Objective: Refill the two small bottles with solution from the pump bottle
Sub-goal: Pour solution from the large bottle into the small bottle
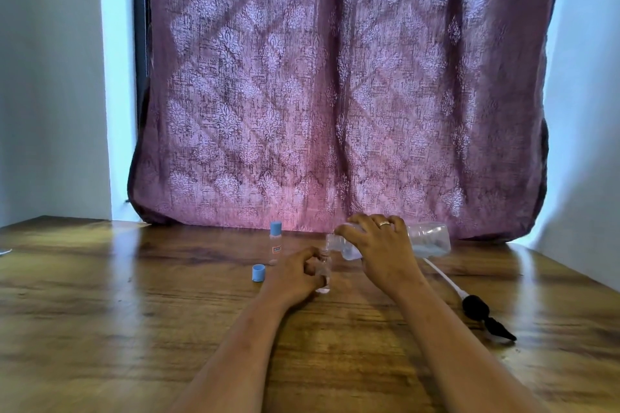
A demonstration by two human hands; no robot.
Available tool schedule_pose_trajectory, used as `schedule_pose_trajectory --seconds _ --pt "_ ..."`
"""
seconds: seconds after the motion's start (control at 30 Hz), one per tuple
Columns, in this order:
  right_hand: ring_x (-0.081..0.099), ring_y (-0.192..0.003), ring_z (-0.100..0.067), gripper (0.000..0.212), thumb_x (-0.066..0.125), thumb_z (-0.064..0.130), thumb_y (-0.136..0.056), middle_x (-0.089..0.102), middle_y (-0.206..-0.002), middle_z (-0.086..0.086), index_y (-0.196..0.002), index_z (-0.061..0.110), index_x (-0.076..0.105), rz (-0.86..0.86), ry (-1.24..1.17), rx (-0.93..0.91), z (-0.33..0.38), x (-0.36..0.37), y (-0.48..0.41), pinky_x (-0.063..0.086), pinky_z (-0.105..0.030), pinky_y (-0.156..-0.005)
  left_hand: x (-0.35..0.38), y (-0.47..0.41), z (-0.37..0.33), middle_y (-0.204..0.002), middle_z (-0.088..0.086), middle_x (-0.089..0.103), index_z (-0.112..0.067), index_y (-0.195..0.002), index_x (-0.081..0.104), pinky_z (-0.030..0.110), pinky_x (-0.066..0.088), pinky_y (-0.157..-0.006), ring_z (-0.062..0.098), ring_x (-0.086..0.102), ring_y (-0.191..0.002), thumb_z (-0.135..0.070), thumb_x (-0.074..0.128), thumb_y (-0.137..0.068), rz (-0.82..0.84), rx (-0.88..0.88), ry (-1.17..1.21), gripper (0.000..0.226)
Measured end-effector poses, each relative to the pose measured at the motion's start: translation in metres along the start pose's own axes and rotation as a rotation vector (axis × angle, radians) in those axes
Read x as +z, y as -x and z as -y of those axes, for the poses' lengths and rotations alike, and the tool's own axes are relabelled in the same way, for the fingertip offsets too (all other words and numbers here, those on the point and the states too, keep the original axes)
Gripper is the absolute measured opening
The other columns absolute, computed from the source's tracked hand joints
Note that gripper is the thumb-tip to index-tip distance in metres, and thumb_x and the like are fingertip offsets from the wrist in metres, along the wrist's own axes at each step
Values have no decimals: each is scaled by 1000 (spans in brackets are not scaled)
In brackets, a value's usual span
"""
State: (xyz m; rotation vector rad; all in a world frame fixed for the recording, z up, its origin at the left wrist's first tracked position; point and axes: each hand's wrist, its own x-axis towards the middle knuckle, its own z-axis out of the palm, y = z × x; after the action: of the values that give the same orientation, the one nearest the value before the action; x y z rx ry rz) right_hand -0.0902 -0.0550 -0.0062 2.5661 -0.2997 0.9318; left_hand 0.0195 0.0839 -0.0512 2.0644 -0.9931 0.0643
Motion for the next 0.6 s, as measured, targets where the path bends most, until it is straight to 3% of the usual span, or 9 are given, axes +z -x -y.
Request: schedule_pose_trajectory --seconds 0.27,0.43,0.6 --pt "54 -111 -26 70 63 -3 -65 51 -131 2 -120 38 49 -3 6 -2 0 1 0 34 -43 -91 -1 1 -1 -108 -2 62 -30 -126 54 39 50 -93 18 60 -104 -28 69 -80 10 -12 -3 48" --pt "52 -114 -26 69 60 -4 -67 50 -133 2 -121 38 48 0 2 -2 -1 1 0 32 -43 -94 -1 2 -2 -94 -7 61 -29 -117 58 37 52 -87 15 61 -92 -26 69 -78 -3 -6 19 41" --pt "49 -116 -25 70 58 -3 -69 47 -135 4 -123 39 45 -2 11 -6 -1 0 0 30 -42 -95 -1 2 -3 -105 2 64 -28 -116 58 40 52 -89 18 62 -96 -24 69 -78 -1 -8 20 39"
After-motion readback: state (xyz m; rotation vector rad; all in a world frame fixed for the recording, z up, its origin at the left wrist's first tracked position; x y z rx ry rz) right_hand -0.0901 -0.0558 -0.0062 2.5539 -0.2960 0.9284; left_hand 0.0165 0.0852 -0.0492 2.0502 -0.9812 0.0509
